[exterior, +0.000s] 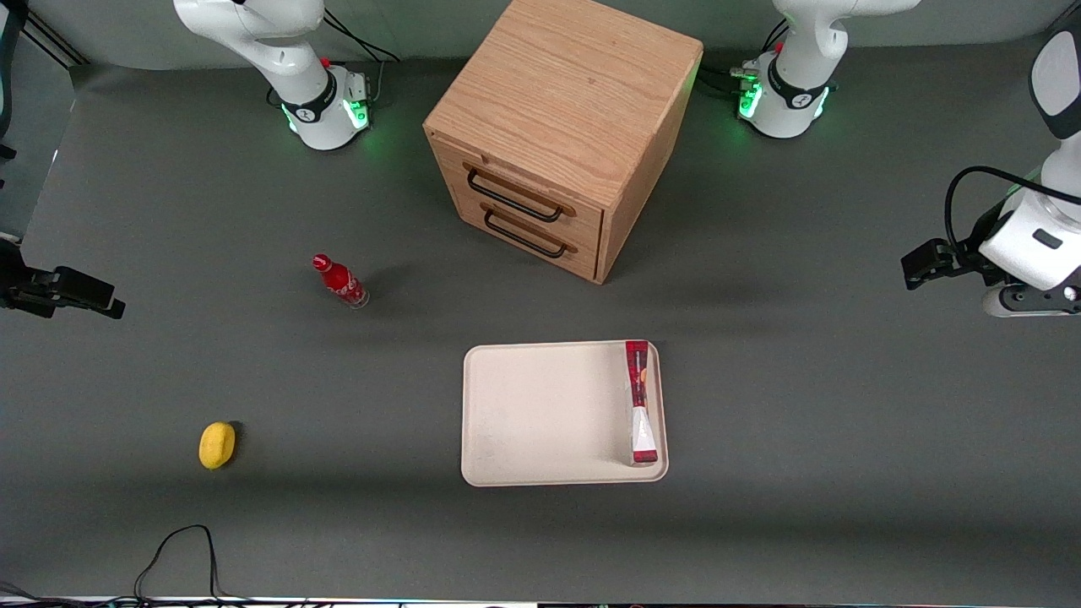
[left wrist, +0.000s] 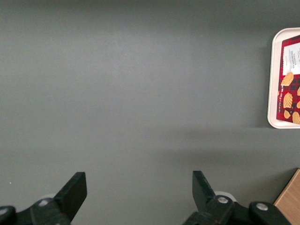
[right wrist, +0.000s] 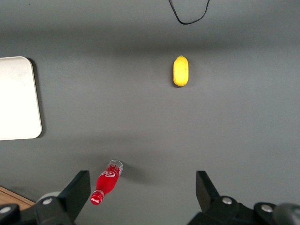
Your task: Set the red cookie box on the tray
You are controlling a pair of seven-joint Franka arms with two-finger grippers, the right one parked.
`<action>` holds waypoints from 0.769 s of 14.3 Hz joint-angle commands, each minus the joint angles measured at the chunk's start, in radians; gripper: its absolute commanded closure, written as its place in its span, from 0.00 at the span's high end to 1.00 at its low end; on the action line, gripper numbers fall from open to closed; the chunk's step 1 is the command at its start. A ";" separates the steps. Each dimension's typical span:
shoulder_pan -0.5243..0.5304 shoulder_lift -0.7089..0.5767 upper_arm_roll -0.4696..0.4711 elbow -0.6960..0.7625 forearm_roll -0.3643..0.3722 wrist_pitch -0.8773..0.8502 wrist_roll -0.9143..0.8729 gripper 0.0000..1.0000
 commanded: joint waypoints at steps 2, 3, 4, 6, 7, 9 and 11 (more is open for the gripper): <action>-0.063 0.004 0.073 0.014 -0.027 0.016 -0.012 1.00; -0.060 0.014 0.071 0.028 -0.028 0.013 -0.010 1.00; -0.056 0.015 0.070 0.032 -0.031 0.013 -0.010 1.00; -0.054 0.009 0.070 0.031 -0.035 0.010 -0.010 1.00; -0.054 0.006 0.070 0.031 -0.035 0.001 -0.012 1.00; -0.056 0.003 0.070 0.029 -0.035 -0.019 -0.009 1.00; -0.056 0.000 0.070 0.031 -0.035 -0.033 0.002 1.00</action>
